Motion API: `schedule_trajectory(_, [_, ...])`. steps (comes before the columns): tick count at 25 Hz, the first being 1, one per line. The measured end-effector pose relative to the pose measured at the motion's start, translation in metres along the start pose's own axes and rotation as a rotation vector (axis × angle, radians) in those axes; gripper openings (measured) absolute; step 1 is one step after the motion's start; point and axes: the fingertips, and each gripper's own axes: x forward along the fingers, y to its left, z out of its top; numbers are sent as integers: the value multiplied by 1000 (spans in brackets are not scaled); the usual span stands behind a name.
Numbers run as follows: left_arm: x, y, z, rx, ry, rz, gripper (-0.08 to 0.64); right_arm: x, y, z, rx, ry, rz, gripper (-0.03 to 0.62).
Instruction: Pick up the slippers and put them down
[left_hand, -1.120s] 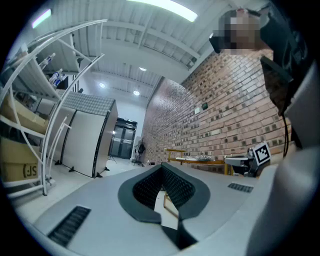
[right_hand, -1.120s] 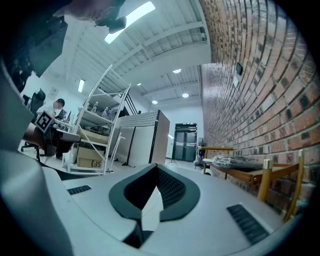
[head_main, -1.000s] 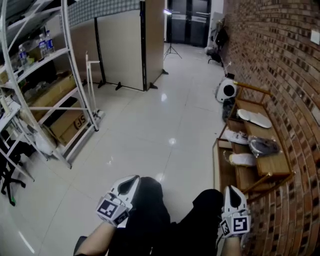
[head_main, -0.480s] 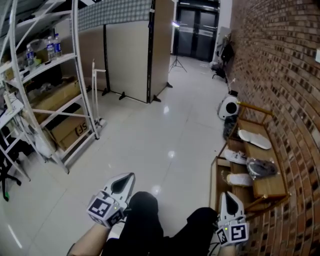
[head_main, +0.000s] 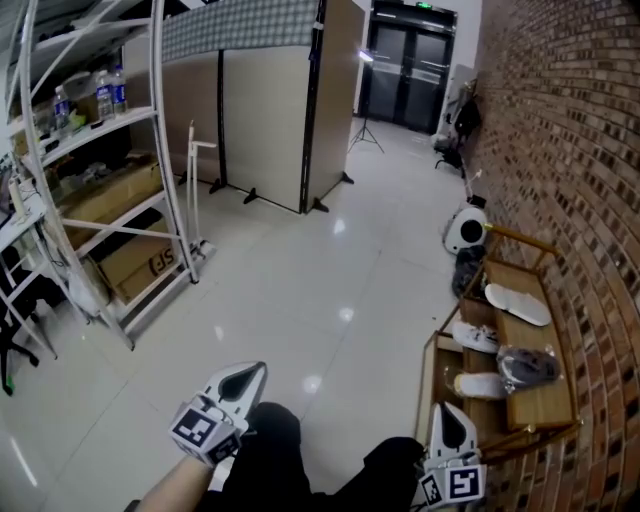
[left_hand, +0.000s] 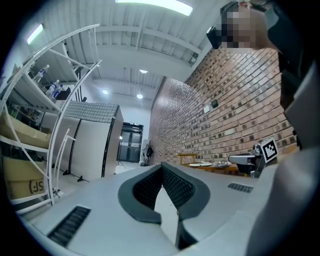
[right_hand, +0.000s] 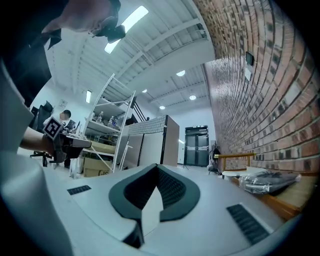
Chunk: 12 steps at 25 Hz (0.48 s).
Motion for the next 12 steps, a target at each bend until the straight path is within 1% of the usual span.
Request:
schedule_trajectory(3, [10, 5, -6, 7, 21, 0, 0, 7, -8, -9, 10, 16, -16, 9])
schedule_trajectory(6, [23, 12, -16, -2, 39, 1, 0, 18, -19, -21, 24, 26, -38, 11])
schedule_trajectory(9, [44, 21, -21, -8, 37, 6, 0, 36, -27, -31, 43, 55, -34, 9])
schedule_trajectory(12, [63, 30, -25, -23, 31, 13, 0, 52, -34, -34, 50, 61, -31, 9])
